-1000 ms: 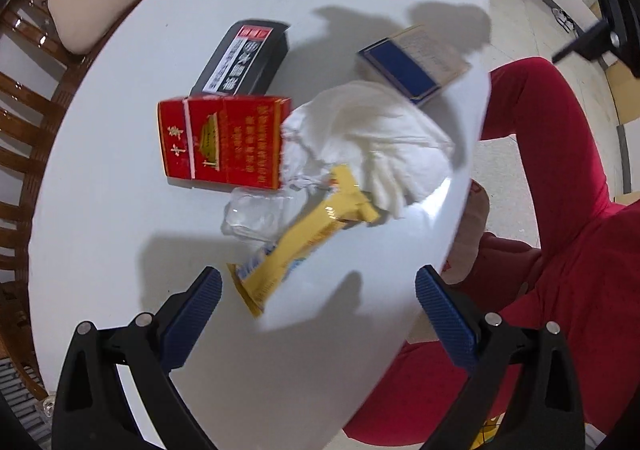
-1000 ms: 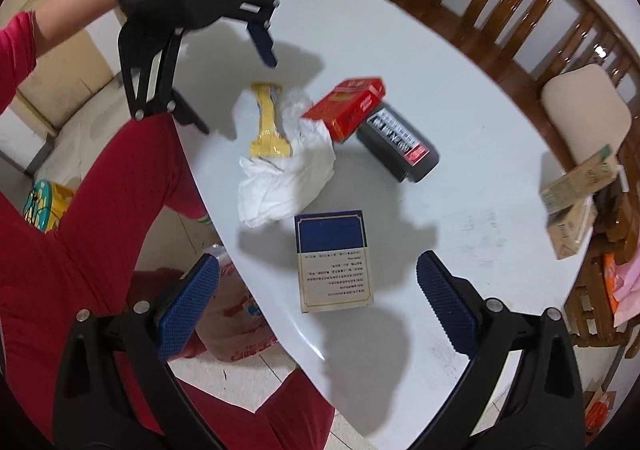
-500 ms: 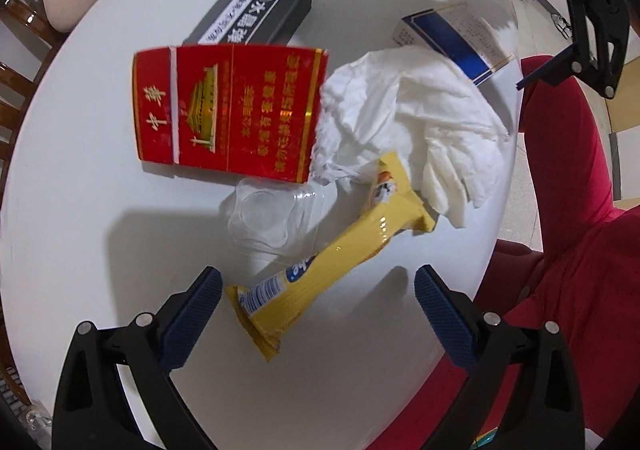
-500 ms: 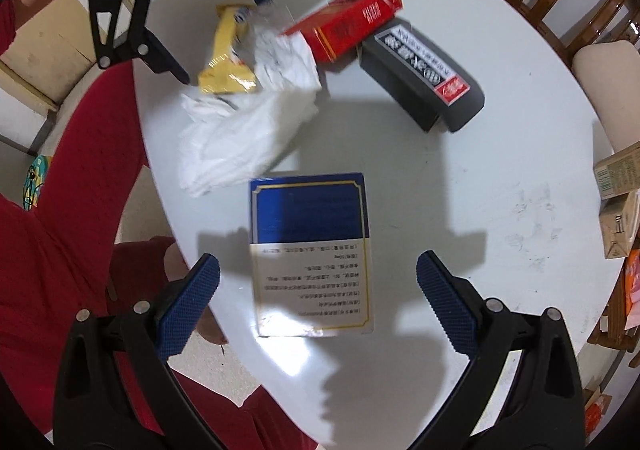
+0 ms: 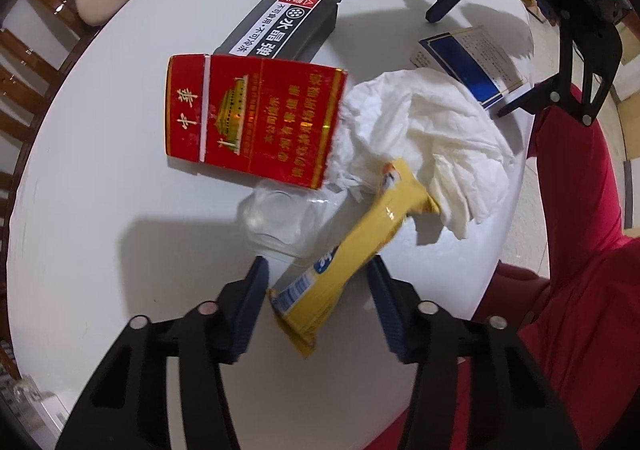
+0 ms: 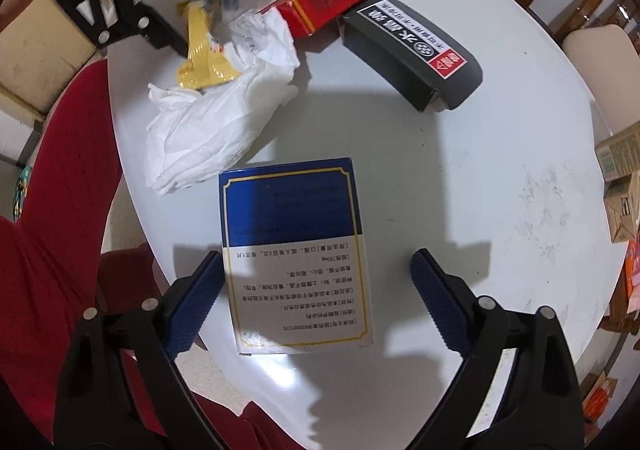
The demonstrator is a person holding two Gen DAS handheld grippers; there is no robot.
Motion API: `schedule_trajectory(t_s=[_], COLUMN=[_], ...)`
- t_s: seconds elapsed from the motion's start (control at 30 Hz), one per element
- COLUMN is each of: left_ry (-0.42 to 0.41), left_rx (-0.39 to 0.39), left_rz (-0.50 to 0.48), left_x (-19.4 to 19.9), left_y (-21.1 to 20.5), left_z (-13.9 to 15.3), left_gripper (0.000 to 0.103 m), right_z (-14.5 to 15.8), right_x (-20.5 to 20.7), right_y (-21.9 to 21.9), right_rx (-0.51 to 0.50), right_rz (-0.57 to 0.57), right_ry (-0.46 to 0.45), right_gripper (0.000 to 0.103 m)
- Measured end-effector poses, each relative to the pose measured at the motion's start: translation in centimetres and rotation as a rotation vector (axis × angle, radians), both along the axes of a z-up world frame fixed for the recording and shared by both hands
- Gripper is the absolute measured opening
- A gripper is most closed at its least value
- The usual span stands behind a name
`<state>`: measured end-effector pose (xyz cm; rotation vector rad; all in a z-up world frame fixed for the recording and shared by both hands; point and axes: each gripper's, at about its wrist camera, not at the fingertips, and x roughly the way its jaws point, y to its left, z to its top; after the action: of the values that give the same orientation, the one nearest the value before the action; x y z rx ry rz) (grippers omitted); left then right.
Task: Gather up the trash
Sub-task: 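Grasp the yellow snack wrapper with the left tool while the right tool grasps the blue-white medicine box, then lift the wrapper and the medicine box and carry them toward the bag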
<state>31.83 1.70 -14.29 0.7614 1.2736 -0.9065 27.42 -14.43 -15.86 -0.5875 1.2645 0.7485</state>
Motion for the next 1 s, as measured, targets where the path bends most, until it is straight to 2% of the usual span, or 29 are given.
schedule_trajectory(t_s=[0.07, 0.1, 0.17, 0.37, 0.53, 0.7, 0.8, 1.0], left_ry=[-0.008, -0.012, -0.026, -0.073, 0.004, 0.045, 0.049, -0.005], left_rx=[0.000, 0.000, -0.001, -0.024, -0.067, -0.114, -0.123, -0.142], left_rz=[0.039, 0.059, 0.120, 0.288, 0.452, 0.561, 0.593, 0.620], left_x=[-0.5, -0.6, -0.9, -2.5, -3.6, -4.2, -3.8, -4.9], left_y=[-0.1, -0.2, -0.1, 0.3, 1.7, 3.1, 3.5, 3.8], left_z=[-0.1, -0.1, 0.0, -0.1, -0.6, -0.6, -0.7, 0.4], left_gripper=[0.041, 0.041, 0.036, 0.029, 0.026, 0.026, 0.026, 0.026], right_z=[0.4, 0.7, 1.1, 1.6, 1.8, 1.7, 1.6, 2.4], right_x=[-0.3, -0.4, -0.4, -0.7, -1.2, -1.9, -2.1, -2.5], right_y=[0.1, 0.0, -0.3, -0.5, -0.9, -1.1, -2.1, -3.4], right_rx=[0.010, 0.018, 0.021, 0.027, 0.013, 0.021, 0.021, 0.027], right_rz=[-0.023, -0.034, -0.062, -0.176, -0.344, -0.417, -0.477, -0.544], right_ry=[-0.010, -0.016, -0.019, -0.037, -0.072, -0.066, -0.065, -0.089], right_gripper=[0.079, 0.070, 0.063, 0.063, 0.062, 0.062, 0.062, 0.062])
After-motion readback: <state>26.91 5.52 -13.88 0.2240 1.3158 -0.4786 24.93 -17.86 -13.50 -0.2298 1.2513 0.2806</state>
